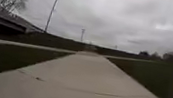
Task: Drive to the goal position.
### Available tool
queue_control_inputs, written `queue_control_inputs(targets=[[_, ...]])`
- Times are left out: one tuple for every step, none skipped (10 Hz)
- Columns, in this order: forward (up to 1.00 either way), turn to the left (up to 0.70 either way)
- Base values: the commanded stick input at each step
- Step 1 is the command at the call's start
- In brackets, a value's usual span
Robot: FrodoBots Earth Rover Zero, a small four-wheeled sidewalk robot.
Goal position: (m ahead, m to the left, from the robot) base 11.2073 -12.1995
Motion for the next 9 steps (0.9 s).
queue_control_inputs(targets=[[1.00, 0.00], [1.00, 0.00], [1.00, 0.00], [1.00, 0.00], [1.00, 0.00], [1.00, 0.00], [1.00, 0.00], [1.00, 0.00], [1.00, 0.00]])
